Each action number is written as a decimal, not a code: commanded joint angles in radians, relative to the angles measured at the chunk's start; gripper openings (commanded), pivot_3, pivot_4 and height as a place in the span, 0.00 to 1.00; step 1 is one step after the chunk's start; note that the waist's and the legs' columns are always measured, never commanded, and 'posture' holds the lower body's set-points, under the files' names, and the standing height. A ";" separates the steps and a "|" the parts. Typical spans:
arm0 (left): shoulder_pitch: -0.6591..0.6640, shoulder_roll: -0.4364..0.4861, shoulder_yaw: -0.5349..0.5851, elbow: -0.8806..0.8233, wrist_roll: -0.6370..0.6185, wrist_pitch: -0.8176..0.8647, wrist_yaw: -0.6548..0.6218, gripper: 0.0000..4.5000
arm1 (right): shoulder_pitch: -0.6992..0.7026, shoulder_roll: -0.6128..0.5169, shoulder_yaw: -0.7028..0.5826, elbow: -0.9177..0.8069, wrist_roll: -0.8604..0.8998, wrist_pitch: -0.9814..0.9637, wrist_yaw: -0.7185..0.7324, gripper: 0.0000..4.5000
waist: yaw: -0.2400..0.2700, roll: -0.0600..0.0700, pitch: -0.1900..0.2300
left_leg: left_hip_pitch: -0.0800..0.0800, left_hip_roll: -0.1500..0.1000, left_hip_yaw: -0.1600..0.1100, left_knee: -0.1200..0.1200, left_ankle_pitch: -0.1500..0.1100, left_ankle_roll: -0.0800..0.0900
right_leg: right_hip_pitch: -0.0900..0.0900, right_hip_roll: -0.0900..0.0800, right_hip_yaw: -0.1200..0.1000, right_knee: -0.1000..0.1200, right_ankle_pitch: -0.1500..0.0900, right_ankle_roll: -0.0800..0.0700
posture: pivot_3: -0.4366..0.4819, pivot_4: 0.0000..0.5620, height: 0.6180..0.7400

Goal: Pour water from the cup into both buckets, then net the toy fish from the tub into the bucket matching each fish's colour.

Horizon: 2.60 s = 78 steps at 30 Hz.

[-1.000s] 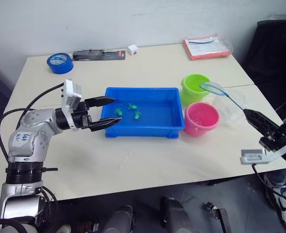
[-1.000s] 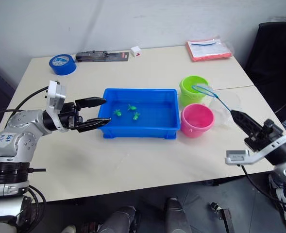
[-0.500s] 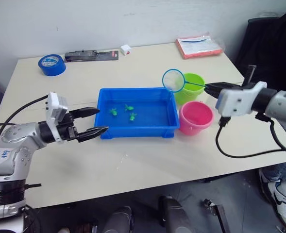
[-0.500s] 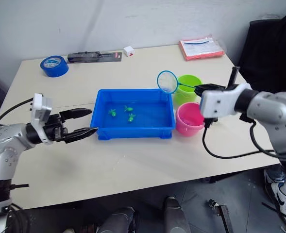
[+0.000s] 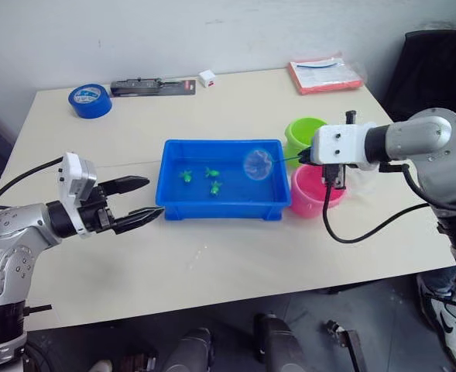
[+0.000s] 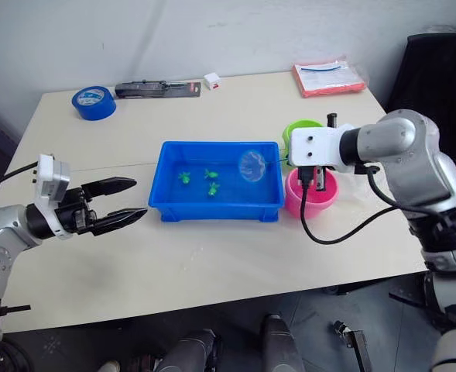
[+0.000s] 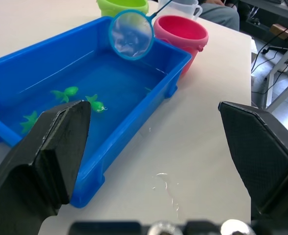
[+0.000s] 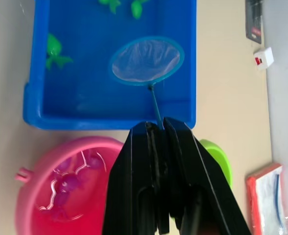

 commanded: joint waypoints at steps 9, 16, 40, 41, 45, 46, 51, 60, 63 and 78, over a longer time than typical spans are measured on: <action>0.025 -0.018 0.021 -0.068 -0.039 -0.004 0.029 1.00 | -0.080 0.091 0.109 0.237 -0.194 -0.357 -0.001 0.18 | -0.004 0.000 0.000 | 0.000 0.000 0.002 0.000 0.000 0.000 | -0.002 0.000 0.000 0.000 0.000 0.000 | 0.48 0.27 1.00; 0.055 -0.018 0.046 -0.102 -0.061 0.005 0.054 1.00 | -0.109 0.116 0.127 0.319 -0.187 -0.483 0.085 0.18 | -0.007 0.000 0.000 | 0.000 0.000 0.002 0.000 0.000 0.000 | -0.002 0.000 0.000 0.000 0.000 0.000 | 0.48 0.27 1.00; 0.109 -0.024 0.079 -0.141 -0.086 -0.010 0.105 1.00 | -0.163 0.256 0.040 0.250 0.008 0.223 0.341 0.18 | -0.022 0.000 0.000 | -0.001 0.001 0.001 -0.001 0.000 -0.001 | -0.001 0.000 0.000 0.000 0.000 -0.001 | 0.48 0.27 1.00; 0.108 -0.024 0.079 -0.140 -0.086 -0.011 0.105 1.00 | -0.165 0.264 0.038 0.255 0.007 0.258 0.329 0.18 | -0.023 0.000 0.000 | -0.001 0.001 0.001 -0.001 0.000 -0.001 | -0.001 0.000 -0.001 0.000 0.000 -0.001 | 0.48 0.27 1.00; 0.109 -0.021 0.080 -0.141 -0.085 -0.011 0.105 1.00 | -0.172 0.303 0.021 0.273 0.016 0.398 0.275 0.18 | -0.024 0.000 0.000 | -0.001 0.001 0.001 -0.001 0.000 -0.001 | -0.002 0.001 -0.001 0.001 0.000 -0.001 | 0.48 0.27 1.00; 0.109 -0.020 0.080 -0.141 -0.085 -0.010 0.105 1.00 | -0.174 0.312 0.015 0.275 0.020 0.443 0.264 0.18 | -0.024 0.000 0.000 | -0.001 0.001 0.001 -0.001 0.000 -0.001 | -0.002 0.001 -0.001 0.001 0.000 -0.001 | 0.48 0.27 1.00; 0.105 -0.014 0.082 -0.137 -0.085 -0.007 0.103 1.00 | -0.178 0.332 -0.005 0.267 0.063 0.619 0.242 0.18 | -0.023 0.000 0.000 | -0.001 0.001 0.000 -0.001 0.000 -0.001 | -0.002 0.000 -0.001 0.001 0.000 -0.001 | 0.48 0.27 1.00; 0.101 -0.003 0.082 -0.136 -0.087 0.004 0.102 1.00 | -0.175 0.329 -0.012 0.252 0.110 0.729 0.184 0.18 | -0.024 0.000 0.000 | -0.001 0.001 0.001 -0.001 0.000 -0.001 | -0.002 0.000 -0.001 0.001 0.000 -0.002 | 0.48 0.27 1.00; 0.099 0.001 0.082 -0.138 -0.089 0.007 0.102 1.00 | -0.179 0.337 -0.009 0.249 0.109 0.718 0.155 0.18 | -0.024 0.000 0.000 | -0.001 0.001 0.001 -0.001 0.000 -0.001 | -0.002 0.000 -0.001 0.001 0.001 -0.002 | 0.48 0.27 1.00; 0.090 0.017 0.081 -0.143 -0.099 0.017 0.109 1.00 | -0.163 0.333 0.000 0.223 0.153 0.754 0.096 0.18 | -0.024 0.000 0.000 | -0.001 0.001 0.000 -0.001 0.000 -0.001 | -0.002 0.000 -0.001 0.001 0.001 -0.002 | 0.48 0.27 1.00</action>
